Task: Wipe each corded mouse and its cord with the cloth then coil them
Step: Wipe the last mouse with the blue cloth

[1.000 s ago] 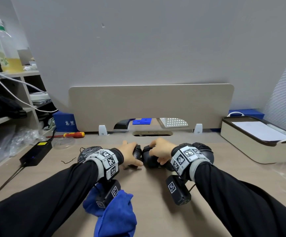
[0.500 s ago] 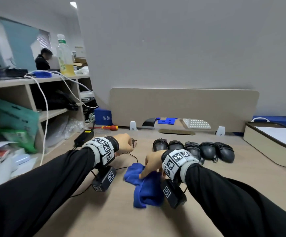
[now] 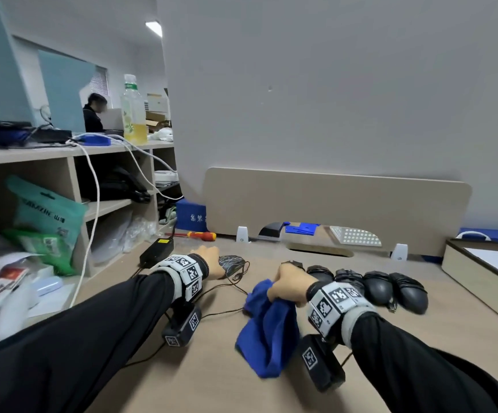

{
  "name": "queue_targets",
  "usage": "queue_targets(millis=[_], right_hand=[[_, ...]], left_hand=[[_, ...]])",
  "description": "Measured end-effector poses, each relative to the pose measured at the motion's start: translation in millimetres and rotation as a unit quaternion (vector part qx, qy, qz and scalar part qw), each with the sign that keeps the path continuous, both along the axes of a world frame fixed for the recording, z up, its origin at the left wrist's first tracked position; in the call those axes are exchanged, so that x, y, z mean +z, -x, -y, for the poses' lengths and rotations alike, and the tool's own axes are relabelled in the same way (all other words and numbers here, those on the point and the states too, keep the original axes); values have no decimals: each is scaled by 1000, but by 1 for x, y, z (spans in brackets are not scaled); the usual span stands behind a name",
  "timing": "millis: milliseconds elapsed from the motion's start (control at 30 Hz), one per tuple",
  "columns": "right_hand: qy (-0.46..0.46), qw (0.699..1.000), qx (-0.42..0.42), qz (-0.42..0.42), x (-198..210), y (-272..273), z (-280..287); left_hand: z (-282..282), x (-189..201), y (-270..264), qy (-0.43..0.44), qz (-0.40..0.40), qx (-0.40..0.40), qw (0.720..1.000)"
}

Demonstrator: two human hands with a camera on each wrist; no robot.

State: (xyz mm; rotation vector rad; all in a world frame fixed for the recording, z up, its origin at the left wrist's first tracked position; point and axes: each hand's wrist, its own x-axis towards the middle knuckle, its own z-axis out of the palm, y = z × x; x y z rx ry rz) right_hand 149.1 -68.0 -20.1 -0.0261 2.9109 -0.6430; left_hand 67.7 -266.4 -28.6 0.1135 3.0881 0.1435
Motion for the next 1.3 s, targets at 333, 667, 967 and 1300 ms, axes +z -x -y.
queue_targets(millis=[333, 667, 967, 1300], right_hand=[[71, 997, 25, 23, -34, 8, -42], [180, 983, -23, -32, -29, 10, -52], [339, 933, -59, -102, 24, -21, -54], [402, 879, -131, -222, 14, -42, -48]], left_hand=[[-30, -27, 83, -40, 17, 41, 998], [-52, 16, 82, -386, -87, 51, 917], [-47, 139, 26, -628, -197, -3, 753], [-61, 40, -61, -465, -102, -77, 876]])
